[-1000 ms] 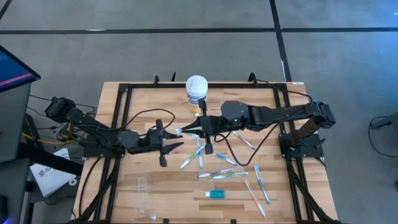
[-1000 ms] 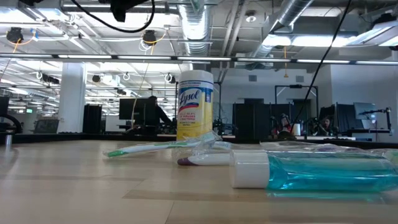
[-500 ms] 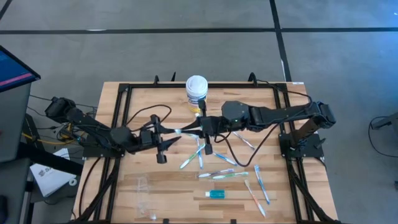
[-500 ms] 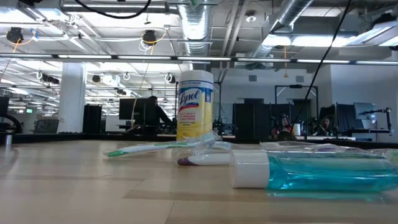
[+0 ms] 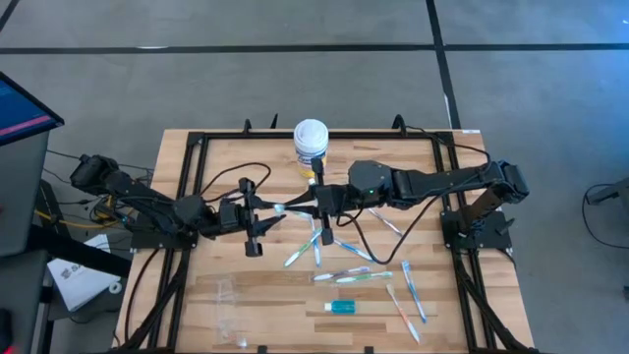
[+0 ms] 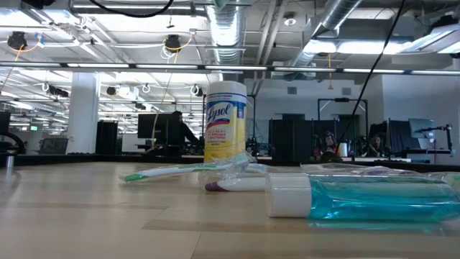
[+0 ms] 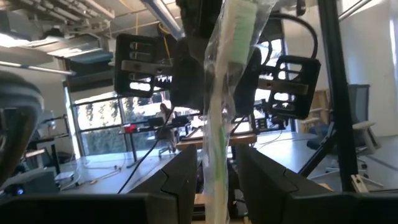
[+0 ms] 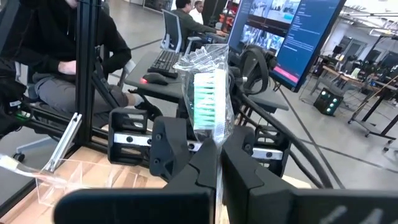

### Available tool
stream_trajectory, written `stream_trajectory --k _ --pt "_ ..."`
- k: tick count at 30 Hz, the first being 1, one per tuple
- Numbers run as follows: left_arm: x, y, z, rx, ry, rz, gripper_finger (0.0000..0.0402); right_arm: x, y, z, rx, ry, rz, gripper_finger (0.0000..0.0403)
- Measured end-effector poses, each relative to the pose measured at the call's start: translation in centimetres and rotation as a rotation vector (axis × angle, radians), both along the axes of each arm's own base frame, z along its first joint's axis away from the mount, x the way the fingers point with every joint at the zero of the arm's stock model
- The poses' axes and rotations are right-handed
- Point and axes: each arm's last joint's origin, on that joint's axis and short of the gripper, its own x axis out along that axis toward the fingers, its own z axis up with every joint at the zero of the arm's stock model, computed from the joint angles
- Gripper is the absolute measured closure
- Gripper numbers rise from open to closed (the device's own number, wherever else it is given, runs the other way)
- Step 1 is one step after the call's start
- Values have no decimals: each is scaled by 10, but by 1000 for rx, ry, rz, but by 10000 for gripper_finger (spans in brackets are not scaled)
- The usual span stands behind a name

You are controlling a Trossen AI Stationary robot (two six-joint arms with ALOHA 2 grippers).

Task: Pick & Place toothbrushing station
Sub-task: Put the top green toothbrush into the transparent organizer

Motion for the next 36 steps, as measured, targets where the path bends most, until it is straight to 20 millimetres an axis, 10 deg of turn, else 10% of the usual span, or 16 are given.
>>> stream_trajectory --k 36 --pt "16 20 -2 -50 -98 -136 296 0 -4 -1 -1 7 -11 403"
